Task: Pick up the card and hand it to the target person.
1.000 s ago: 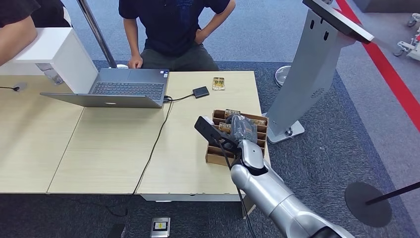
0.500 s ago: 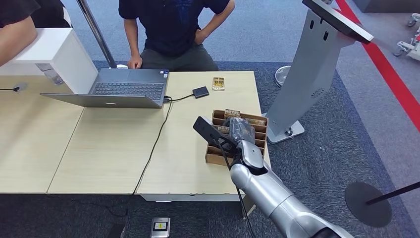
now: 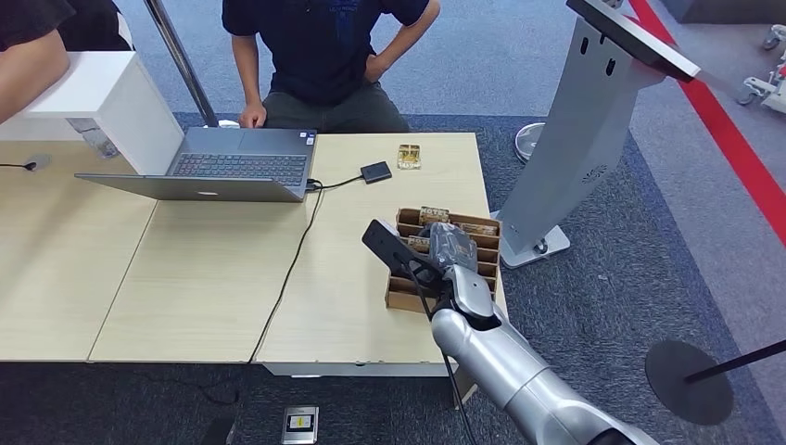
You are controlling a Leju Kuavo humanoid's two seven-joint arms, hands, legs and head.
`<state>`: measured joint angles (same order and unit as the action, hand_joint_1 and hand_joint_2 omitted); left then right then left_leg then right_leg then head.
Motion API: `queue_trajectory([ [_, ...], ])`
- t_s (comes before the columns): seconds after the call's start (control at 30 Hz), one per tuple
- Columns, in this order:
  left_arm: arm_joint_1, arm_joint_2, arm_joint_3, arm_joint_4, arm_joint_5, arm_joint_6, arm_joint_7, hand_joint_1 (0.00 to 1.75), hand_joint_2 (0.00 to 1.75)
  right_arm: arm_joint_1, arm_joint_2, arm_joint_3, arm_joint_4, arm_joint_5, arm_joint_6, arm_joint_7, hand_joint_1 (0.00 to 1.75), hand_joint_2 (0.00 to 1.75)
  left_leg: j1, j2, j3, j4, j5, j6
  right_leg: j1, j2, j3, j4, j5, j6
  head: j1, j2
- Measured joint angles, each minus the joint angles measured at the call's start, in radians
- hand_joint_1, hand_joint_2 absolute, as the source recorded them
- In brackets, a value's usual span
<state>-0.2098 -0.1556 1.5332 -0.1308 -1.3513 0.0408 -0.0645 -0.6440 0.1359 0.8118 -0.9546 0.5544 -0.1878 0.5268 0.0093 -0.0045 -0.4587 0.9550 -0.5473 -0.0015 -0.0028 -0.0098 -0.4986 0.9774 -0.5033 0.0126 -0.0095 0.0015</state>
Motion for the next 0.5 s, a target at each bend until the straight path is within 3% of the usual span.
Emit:
queue_trajectory([
  [0.07, 0.000, 0.000, 0.000, 0.000, -0.001, 0.000, 0.000, 0.00, 1.75, 0.000, -0.001, 0.000, -0.001, 0.003, -0.002, 0.000, 1.38, 1.75, 0.000, 0.000, 0.000, 0.000, 0.000, 0.000, 0.000, 0.000, 0.000, 0.000, 0.000, 0.000, 0.000, 0.000],
  [0.13, 0.000, 0.000, 0.000, 0.000, -0.002, 0.000, 0.000, 0.00, 1.75, 0.001, -0.003, 0.000, -0.002, 0.007, -0.007, -0.001, 1.41, 1.75, 0.000, 0.000, 0.000, 0.000, 0.000, 0.000, 0.000, 0.000, 0.000, 0.000, 0.000, 0.000, 0.000, 0.000],
  [0.5, 0.000, 0.000, 0.000, 0.000, -0.005, 0.000, 0.000, 0.00, 1.75, 0.005, -0.005, 0.001, -0.009, 0.030, -0.025, -0.018, 1.41, 1.75, 0.000, 0.000, 0.000, 0.000, 0.000, 0.000, 0.000, 0.000, 0.000, 0.000, 0.000, 0.000, 0.000, 0.000],
])
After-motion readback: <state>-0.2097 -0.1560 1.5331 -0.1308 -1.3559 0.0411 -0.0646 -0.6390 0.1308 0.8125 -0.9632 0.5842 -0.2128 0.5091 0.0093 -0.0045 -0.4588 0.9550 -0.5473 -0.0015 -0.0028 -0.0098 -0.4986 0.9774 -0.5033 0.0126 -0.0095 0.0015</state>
